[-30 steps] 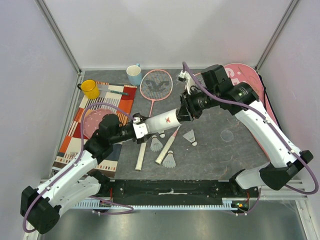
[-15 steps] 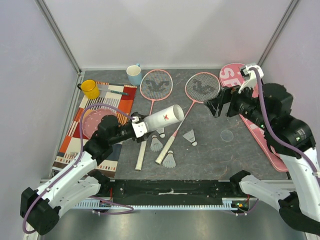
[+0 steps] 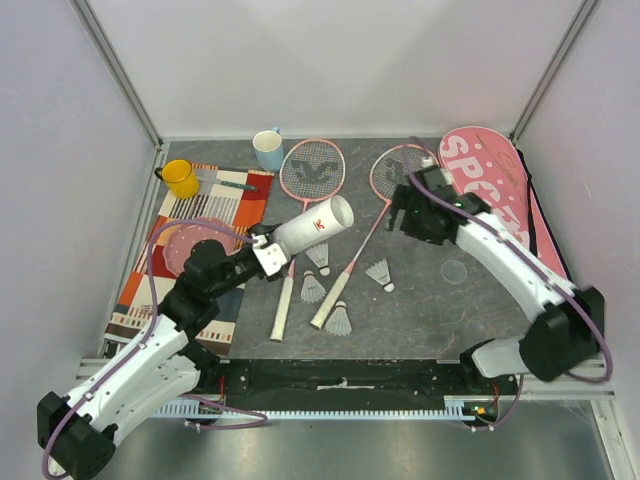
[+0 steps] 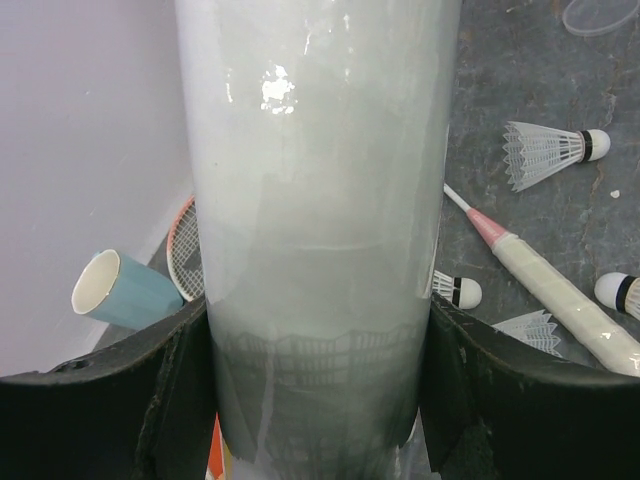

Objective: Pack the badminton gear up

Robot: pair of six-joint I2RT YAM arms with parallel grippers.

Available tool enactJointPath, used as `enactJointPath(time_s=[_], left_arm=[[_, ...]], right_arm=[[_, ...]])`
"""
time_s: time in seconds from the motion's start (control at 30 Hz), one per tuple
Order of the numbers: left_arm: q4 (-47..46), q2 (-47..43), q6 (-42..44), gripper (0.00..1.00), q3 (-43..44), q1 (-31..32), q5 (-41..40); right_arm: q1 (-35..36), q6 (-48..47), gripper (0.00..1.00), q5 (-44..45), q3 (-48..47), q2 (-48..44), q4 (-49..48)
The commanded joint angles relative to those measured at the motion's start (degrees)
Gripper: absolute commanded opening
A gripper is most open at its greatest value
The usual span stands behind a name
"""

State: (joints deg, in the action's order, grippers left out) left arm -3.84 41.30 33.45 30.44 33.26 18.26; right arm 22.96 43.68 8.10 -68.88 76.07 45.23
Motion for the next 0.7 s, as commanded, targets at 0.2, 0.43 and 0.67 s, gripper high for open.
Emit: enactJointPath(time_s=[0.2,0.43,0.67], left_arm=[[-5.4,-1.9,-2.2,0.39,0.8,0.1,-0.3],[-5.0,-2.0,-2.9,0.40,1.3,0.1,1.1],[-5.0,-2.3,-3.0,0.40,1.3,0.1,1.4]], right_arm=[[8.2,13.7,0.68,5.7,1.8,16.2,-4.4],[8.9,14.9,0.52,3.8,4.6,18.4,-5.9],[9.9,15.5,0.45,2.8,5.1,20.5,-5.9]])
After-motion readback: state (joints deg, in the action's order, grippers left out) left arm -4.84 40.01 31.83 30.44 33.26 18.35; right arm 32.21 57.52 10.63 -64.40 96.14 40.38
